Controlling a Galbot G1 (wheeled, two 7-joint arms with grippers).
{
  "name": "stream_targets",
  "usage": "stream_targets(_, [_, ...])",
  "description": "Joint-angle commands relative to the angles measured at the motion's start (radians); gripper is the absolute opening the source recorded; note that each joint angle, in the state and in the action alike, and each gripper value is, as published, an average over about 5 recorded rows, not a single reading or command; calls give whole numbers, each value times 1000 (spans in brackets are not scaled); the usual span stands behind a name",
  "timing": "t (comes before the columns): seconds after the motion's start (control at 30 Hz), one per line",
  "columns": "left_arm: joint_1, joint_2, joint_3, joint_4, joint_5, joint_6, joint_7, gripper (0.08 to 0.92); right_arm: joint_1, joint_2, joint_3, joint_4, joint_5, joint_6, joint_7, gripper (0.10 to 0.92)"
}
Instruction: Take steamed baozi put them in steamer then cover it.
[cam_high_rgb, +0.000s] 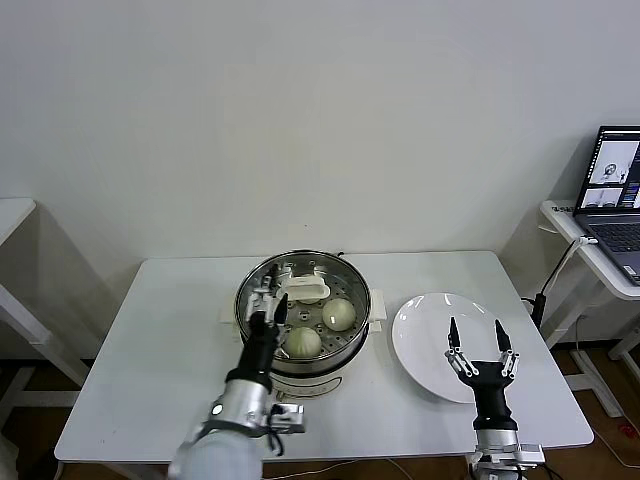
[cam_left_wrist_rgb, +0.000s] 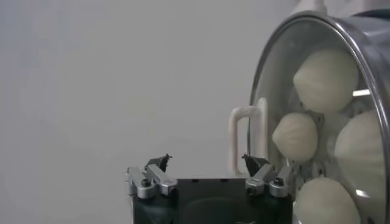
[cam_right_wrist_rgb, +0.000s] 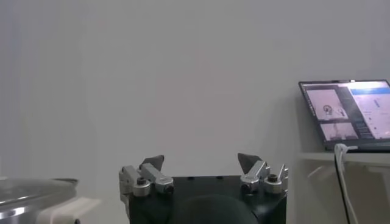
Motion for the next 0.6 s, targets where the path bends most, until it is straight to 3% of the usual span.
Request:
stream_targets(0.03, [289, -38, -528, -159, -930, -355, -288, 823, -19, -7, 6, 62, 12, -67, 2, 823])
stream_targets(0.17, [305, -126, -720, -41, -1121, -479, -231, 823, -31, -11, 14, 117, 25, -148, 2, 823])
stream_targets(0.27, [318, -180, -787, 34, -1171, -533, -191, 823, -30, -13, 19, 144, 32, -185, 1, 823])
stream_targets(0.6, [364, -238, -778, 71, -1173, -594, -162, 823, -31, -13, 25, 184, 21, -219, 4, 823])
